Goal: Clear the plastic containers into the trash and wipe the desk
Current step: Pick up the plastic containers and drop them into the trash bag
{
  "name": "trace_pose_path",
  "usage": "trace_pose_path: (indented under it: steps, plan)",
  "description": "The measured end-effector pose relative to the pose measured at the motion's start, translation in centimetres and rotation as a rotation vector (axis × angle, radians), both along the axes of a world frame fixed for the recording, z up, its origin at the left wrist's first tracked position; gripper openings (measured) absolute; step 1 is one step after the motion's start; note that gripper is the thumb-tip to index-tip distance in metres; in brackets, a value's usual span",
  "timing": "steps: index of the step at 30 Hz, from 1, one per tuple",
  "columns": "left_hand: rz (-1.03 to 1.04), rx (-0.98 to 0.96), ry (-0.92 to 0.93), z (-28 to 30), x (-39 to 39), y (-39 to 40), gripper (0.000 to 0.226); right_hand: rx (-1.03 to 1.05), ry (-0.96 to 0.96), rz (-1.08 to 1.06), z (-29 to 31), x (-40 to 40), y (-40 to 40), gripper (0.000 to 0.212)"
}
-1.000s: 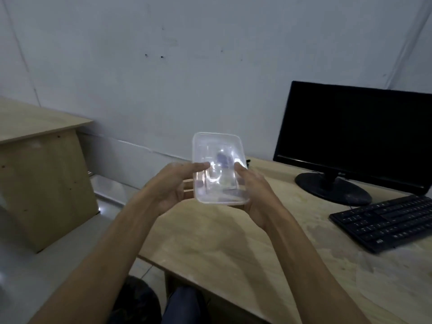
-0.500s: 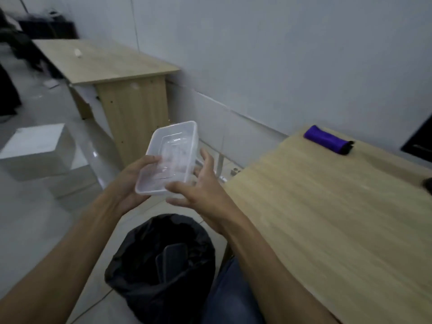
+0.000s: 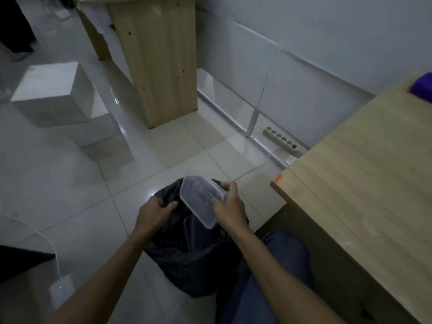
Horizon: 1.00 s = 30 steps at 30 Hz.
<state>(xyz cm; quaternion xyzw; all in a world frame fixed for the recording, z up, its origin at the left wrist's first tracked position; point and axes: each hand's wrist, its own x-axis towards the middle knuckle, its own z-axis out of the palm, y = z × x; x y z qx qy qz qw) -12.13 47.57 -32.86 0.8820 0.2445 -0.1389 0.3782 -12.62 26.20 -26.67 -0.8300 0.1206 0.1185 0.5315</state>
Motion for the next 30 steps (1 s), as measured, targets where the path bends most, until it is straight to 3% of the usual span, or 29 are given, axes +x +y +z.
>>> trace_pose_path:
  steps: [2,4,6,9,11,13,16,19,24,30]
  plan:
    - [-0.014,0.228,0.020,-3.0,-1.0,1.0,0.046,-0.163,-0.014,0.132,-1.8,1.4,-0.3,0.032]
    - [-0.065,0.339,0.068,-5.0,-1.4,1.9,0.051,-0.293,-0.008,0.297,-3.5,2.8,0.0,0.027]
    - [-0.143,0.394,0.099,-6.2,-1.0,2.7,0.053,-0.400,-0.003,0.475,-5.5,3.8,0.8,0.026]
    - [-0.195,0.460,0.078,-7.4,0.3,3.9,0.052,-0.602,-0.016,0.764,-8.7,4.7,2.0,0.042]
    - [-0.222,0.512,-0.012,-7.9,0.9,4.2,0.036,-0.668,-0.027,0.847,-10.6,4.7,2.4,0.050]
    - [-0.208,0.535,-0.127,-8.2,1.2,4.3,0.007,-0.664,-0.042,0.848,-12.6,4.3,2.4,0.048]
    - [-0.115,0.457,-0.188,-7.6,1.5,4.6,0.013,-0.700,-0.094,0.786,-14.8,3.2,2.1,0.043]
    - [-0.032,0.248,-0.246,-6.6,2.0,5.9,0.004,-0.738,-0.085,0.698,-16.2,3.1,2.7,0.043]
    - [-0.176,0.094,-0.247,-5.4,1.2,7.5,0.015,-0.778,0.029,0.554,-17.9,3.4,4.2,0.047]
    - [-0.164,0.027,-0.260,-5.9,0.6,8.6,0.016,-0.793,0.093,0.653,-20.7,2.7,5.3,0.040]
